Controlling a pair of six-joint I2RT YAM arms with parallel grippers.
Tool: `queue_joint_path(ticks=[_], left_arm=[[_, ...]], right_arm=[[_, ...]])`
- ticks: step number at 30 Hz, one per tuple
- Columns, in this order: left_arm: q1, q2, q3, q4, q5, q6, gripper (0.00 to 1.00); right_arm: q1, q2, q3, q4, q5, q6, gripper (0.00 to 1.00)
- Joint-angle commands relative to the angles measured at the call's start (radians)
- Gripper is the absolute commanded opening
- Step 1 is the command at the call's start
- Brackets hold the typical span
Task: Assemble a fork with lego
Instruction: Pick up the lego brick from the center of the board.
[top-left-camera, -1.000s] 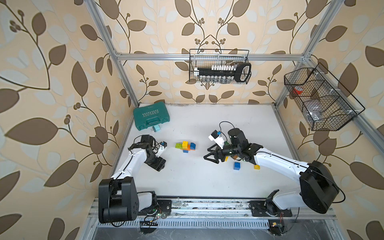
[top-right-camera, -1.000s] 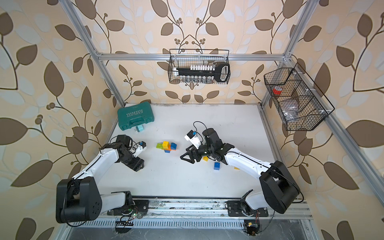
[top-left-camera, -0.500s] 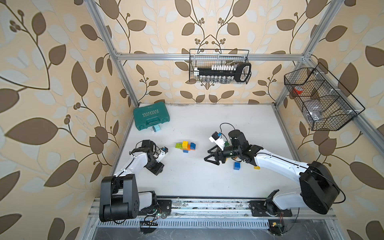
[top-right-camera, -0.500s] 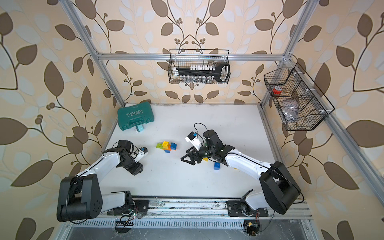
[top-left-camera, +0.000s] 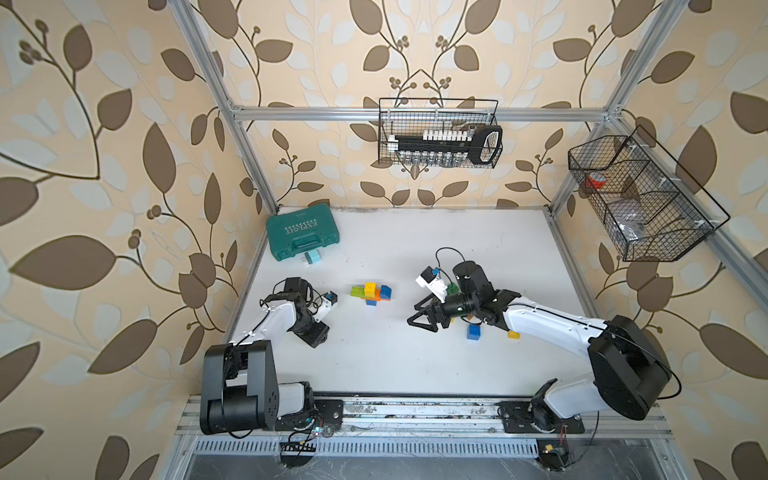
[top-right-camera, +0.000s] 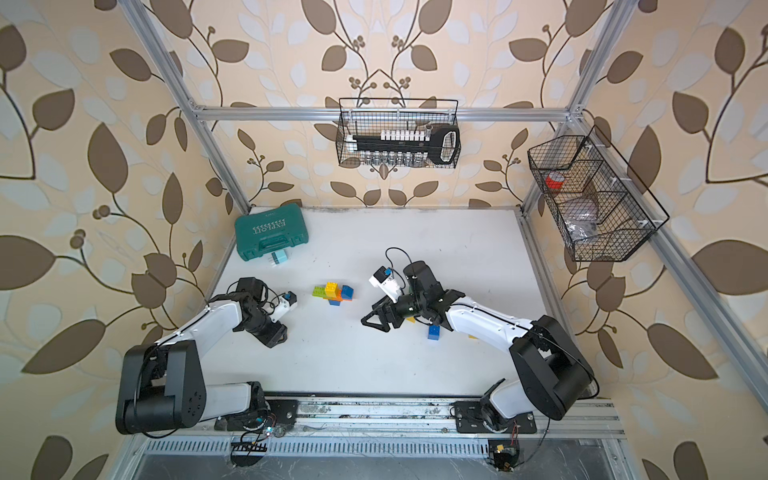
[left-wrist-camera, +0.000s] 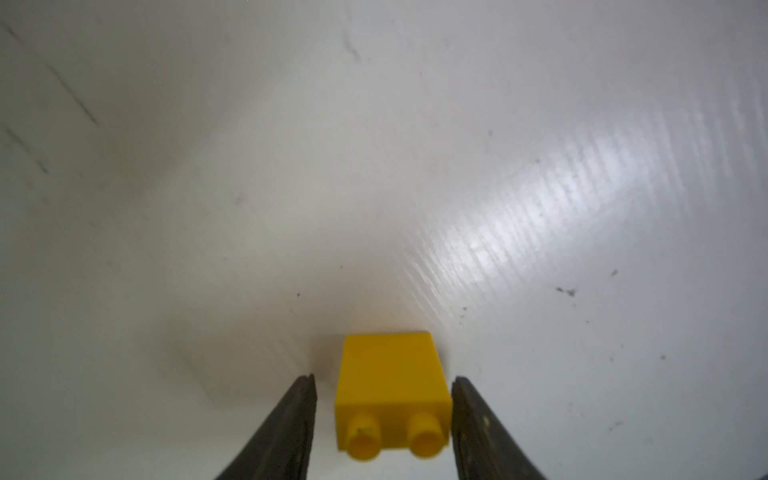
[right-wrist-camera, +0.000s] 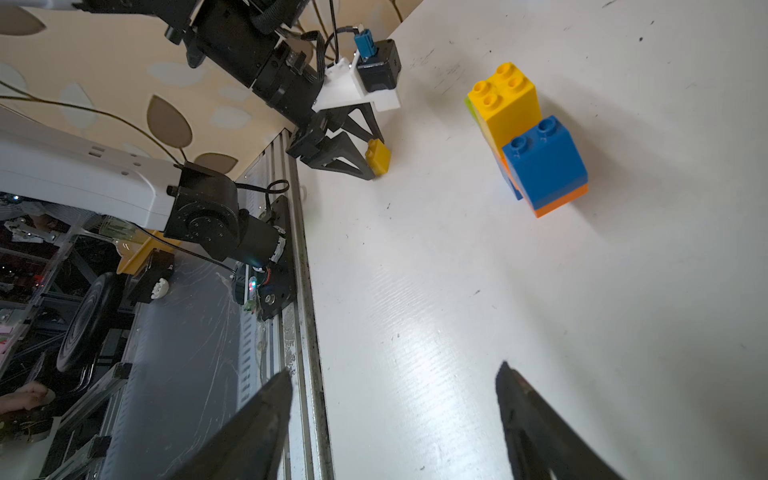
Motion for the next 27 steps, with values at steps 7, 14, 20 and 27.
queue_joint_path(ticks=[7,14,20,27], left_arm=[[0.013,-0.003,0.011,-0.04,0.059,0.03,0.39],[0.014,-0.031,-0.027,-0.035,0.042,0.025,0.38],[0.014,-0.041,-0.032,-0.035,0.022,0.025,0.47],[0.015,-0.032,-0.026,-0.025,0.02,0.03,0.34]], right_arm=[[-0.002,0.03,0.024,-0.011,-0.019,0.005,0.79],[-0.002,0.024,0.023,-0.024,0.0,-0.001,0.79],[-0.002,0.026,0.023,-0.019,-0.008,0.005,0.79],[-0.003,0.04,0.025,-0.015,-0.016,0.008,0.79]])
